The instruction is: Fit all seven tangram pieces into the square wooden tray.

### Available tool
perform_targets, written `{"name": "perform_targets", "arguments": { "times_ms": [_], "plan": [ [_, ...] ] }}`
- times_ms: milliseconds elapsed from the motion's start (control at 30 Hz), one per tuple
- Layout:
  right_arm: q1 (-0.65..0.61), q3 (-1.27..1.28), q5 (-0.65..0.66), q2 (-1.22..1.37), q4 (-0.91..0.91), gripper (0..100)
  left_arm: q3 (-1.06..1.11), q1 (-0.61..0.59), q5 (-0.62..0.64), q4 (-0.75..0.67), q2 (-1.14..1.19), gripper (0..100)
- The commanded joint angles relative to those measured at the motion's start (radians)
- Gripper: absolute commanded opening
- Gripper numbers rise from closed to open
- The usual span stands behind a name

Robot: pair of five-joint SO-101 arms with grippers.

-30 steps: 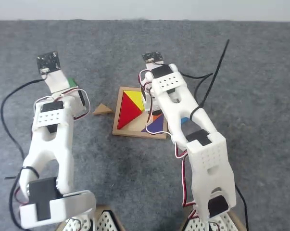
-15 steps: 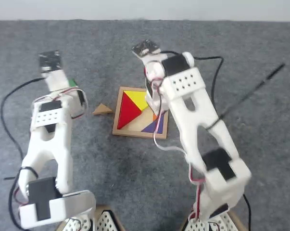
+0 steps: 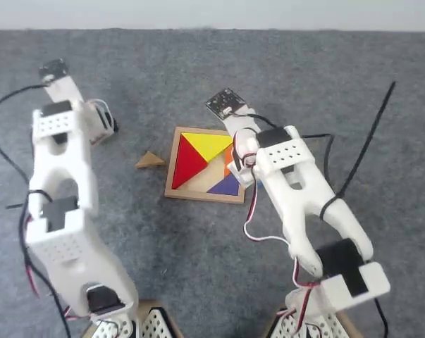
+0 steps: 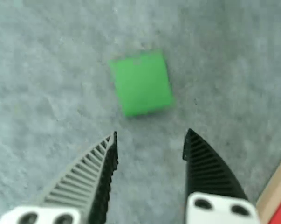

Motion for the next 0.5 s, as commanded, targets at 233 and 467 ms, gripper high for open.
{"name": "perform_targets", "arguments": {
  "times_ms": [233,467],
  "plan": [
    [0.016,-0.048,0.012,0.036,-0.021,0.7,-0.383,-0.025,0.009,0.046,0.238,23],
    [0.022,-0.048,0.012,0.036,-0.025,0.7,-0.616,-0.026,0.009,0.17,0.408,23]
  ]
}}
